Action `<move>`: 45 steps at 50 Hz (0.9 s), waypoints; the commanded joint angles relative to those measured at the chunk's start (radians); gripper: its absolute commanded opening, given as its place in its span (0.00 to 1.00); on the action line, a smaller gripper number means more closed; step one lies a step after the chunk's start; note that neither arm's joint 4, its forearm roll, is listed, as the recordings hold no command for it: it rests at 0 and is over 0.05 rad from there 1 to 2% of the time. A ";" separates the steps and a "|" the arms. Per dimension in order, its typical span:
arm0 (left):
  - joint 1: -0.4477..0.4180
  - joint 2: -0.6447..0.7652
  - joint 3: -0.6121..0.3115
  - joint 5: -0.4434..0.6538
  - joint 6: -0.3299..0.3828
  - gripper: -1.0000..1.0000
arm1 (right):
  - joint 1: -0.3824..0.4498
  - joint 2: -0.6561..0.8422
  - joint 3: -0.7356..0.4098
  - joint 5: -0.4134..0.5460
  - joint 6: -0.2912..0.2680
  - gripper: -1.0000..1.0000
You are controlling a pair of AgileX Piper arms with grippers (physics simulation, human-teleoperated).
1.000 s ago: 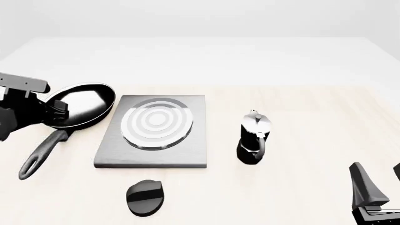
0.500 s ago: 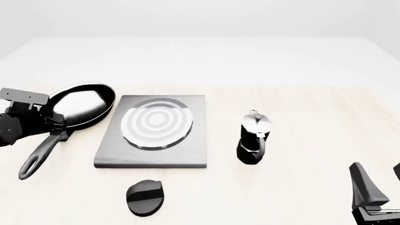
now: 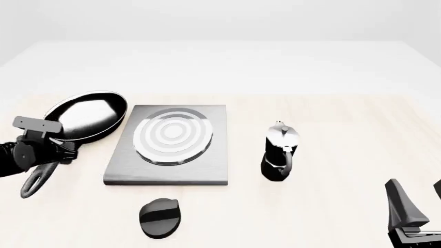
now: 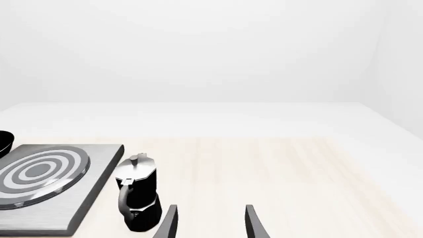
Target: Turn on the stove and put the frying pan on it.
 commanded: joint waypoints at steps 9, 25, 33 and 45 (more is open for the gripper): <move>0.022 0.137 0.006 -0.094 0.030 1.00 | 0.000 0.000 0.000 0.000 0.000 1.00; 0.033 0.199 0.016 -0.140 0.051 1.00 | 0.000 0.000 0.000 0.000 0.000 1.00; 0.018 0.185 0.024 -0.131 0.044 0.00 | 0.000 0.000 0.000 0.000 0.000 1.00; -0.011 0.107 0.044 -0.099 0.022 0.00 | 0.000 0.000 0.000 0.000 0.000 1.00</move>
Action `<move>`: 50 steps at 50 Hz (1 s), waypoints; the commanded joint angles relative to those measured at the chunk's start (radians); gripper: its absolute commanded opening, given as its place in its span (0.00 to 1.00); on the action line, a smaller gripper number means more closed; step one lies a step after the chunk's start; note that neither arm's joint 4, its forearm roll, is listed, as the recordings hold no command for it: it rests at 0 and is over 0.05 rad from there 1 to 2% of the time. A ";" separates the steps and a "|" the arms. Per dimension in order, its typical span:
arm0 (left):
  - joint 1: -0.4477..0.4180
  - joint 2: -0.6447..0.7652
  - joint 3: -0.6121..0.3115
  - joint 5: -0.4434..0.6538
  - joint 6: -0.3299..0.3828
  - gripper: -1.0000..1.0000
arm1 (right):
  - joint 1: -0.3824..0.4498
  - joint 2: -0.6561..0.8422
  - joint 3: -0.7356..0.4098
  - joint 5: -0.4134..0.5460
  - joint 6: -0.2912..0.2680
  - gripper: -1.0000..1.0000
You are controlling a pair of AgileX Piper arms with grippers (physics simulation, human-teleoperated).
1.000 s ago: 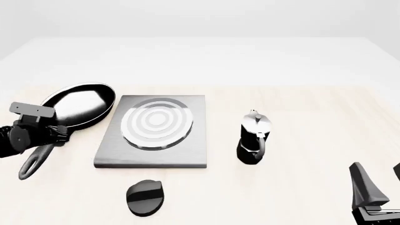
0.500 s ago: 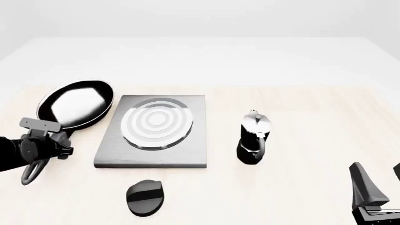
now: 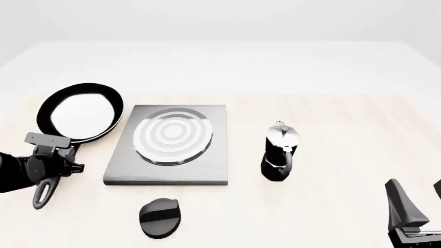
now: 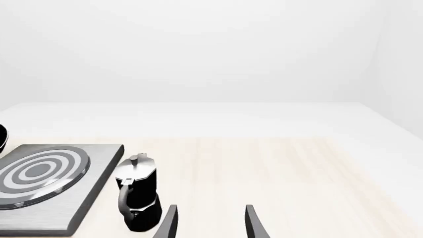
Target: Turn on the stove and put the frying pan on it.
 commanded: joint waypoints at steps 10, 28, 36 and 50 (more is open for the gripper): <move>-0.042 -0.137 0.020 0.081 0.012 0.00 | 0.000 0.000 0.000 0.000 0.000 1.00; -0.071 -0.253 0.036 0.129 -0.003 0.00 | 0.000 0.000 0.000 0.000 0.000 1.00; -0.081 -0.300 0.033 0.164 -0.019 0.00 | 0.000 0.000 0.000 0.000 0.000 1.00; -0.132 -0.425 0.066 0.218 -0.053 0.00 | 0.000 0.000 0.000 0.000 0.000 1.00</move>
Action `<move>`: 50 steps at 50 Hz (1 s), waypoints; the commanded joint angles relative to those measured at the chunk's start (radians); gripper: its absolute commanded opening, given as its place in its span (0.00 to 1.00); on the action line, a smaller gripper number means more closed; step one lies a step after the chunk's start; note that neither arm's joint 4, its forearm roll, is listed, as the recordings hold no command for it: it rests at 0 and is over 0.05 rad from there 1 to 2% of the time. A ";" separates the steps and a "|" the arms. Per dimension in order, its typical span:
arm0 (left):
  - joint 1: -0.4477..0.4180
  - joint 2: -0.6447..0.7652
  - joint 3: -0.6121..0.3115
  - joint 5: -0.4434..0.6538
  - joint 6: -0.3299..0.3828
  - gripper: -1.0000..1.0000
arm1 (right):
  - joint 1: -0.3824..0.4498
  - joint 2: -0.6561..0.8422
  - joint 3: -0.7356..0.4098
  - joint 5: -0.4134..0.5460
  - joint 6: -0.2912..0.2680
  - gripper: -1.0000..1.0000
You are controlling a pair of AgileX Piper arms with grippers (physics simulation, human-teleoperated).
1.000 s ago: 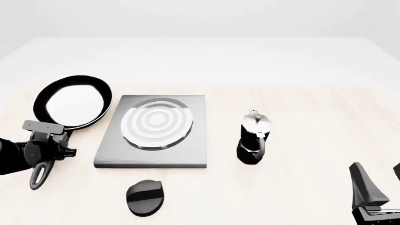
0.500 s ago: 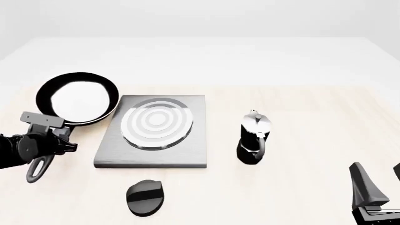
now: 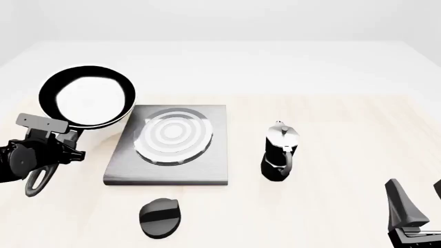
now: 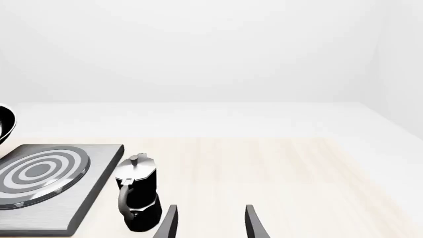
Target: Turn on the stove and put the frying pan on it.
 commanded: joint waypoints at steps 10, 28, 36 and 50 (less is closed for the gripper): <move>-0.082 -0.172 0.020 0.082 -0.027 0.00 | 0.000 0.000 0.000 0.000 0.000 1.00; -0.192 -0.286 0.061 0.152 -0.066 0.00 | 0.000 0.000 0.000 0.000 0.000 1.00; -0.239 -0.303 0.079 0.160 -0.077 0.00 | 0.000 0.000 0.000 0.000 0.000 1.00; -0.330 -0.295 0.072 0.186 -0.112 0.00 | 0.000 0.000 0.000 0.000 0.000 1.00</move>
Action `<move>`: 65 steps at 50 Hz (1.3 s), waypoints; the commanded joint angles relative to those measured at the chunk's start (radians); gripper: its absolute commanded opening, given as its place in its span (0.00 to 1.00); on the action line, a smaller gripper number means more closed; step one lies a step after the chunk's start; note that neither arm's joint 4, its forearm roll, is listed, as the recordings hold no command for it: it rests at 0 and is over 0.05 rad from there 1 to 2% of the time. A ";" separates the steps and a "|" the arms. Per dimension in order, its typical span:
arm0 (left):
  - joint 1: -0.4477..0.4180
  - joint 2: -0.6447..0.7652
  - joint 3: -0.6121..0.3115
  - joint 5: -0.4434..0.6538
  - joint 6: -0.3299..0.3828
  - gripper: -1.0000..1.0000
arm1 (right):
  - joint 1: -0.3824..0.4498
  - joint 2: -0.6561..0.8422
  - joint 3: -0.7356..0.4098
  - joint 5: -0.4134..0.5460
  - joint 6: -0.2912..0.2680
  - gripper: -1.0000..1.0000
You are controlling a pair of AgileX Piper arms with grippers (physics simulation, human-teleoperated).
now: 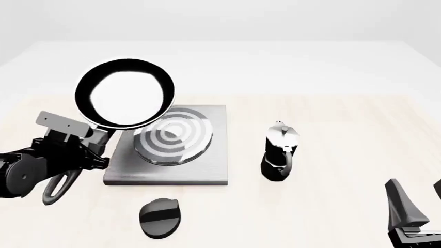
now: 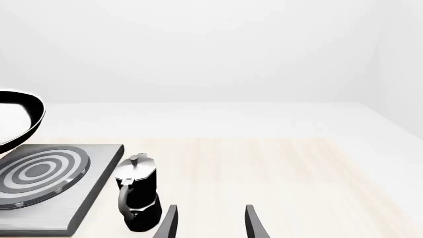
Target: Turn on the stove and put the frying pan on it.
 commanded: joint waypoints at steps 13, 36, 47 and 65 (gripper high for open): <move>-0.140 0.025 -0.020 0.007 -0.050 0.00 | 0.000 0.000 0.000 0.000 0.000 1.00; -0.232 0.061 0.002 -0.010 -0.112 0.00 | 0.000 0.000 0.000 0.000 0.000 1.00; -0.243 0.082 0.011 -0.028 -0.126 0.00 | 0.000 0.000 0.000 0.000 0.000 1.00; -0.261 0.113 0.019 -0.052 -0.133 0.00 | 0.000 0.000 0.000 0.000 0.000 1.00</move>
